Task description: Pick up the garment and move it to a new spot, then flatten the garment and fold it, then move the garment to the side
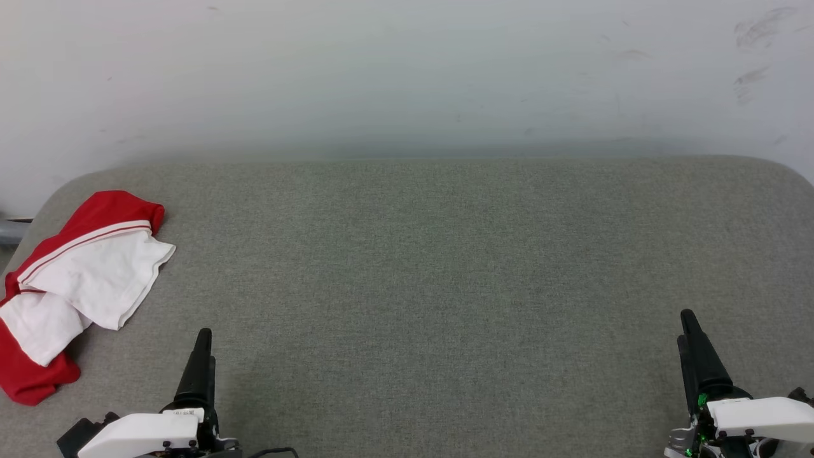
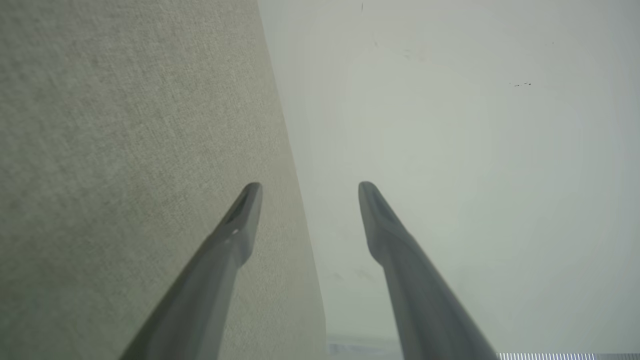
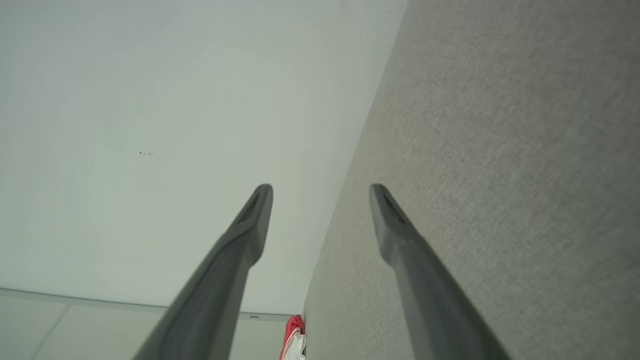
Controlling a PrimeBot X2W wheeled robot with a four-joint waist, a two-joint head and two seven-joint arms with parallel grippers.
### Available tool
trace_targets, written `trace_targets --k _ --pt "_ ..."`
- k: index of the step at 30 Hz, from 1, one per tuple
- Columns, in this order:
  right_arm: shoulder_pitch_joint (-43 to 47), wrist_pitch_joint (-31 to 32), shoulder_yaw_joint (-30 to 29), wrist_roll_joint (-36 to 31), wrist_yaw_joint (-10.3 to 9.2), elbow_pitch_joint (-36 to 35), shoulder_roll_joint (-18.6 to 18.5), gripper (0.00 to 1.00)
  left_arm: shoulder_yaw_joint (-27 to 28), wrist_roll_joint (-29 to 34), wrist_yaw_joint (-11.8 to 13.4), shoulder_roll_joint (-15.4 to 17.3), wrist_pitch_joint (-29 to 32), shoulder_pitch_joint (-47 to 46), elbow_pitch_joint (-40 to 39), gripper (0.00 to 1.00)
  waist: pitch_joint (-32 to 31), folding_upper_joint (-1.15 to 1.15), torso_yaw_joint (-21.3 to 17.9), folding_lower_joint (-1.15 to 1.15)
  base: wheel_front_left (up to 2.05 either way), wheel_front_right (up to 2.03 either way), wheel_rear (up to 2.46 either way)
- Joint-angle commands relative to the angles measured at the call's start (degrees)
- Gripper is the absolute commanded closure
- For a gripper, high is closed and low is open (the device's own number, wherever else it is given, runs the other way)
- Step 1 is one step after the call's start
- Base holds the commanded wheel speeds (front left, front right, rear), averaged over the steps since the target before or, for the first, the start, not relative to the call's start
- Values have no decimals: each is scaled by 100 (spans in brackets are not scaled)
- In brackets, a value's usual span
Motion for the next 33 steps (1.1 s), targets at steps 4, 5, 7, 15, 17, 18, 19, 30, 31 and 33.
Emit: trace_targets --k 4,5,7,15,17,18,19,30,31,33 --pt "-83 -154 1 -649 0 -228 0 0 121 416 159 23 -140 -27 -251 0 4 0 -1 0 0 0 0" --pt "-82 -179 11 -799 0 -260 0 0 137 479 181 23 -163 -23 -293 0 5 0 -1 0 0 0 0" --pt "-81 -224 37 -1100 0 -329 0 0 161 627 217 24 -209 -9 -382 0 7 0 0 0 0 0 0" --pt "-75 -399 192 -2329 0 -650 1 0 223 1247 277 27 -382 77 -770 0 11 0 1 0 0 0 0" --pt "-74 -439 253 -2642 0 -738 1 0 230 1439 305 28 -424 96 -879 0 12 0 1 0 0 0 0" --pt "-74 -461 284 -2797 0 -780 0 0 225 1560 321 28 -444 109 -941 0 12 0 0 0 0 0 0" --pt "-71 -479 313 -2948 0 -821 -1 0 221 1668 347 29 -464 122 -1004 0 12 0 0 0 0 0 0" --pt "-32 -689 480 -4291 0 -1162 -1 0 -125 3040 740 32 -672 261 -1620 0 16 0 2 0 0 0 0" --pt "-28 -710 485 -4402 0 -1179 0 0 -190 3184 781 32 -689 269 -1676 0 16 0 2 0 0 0 0" --pt "-18 -743 503 -4619 0 -1209 0 0 -325 3463 846 34 -725 291 -1781 0 17 0 2 0 0 0 0"
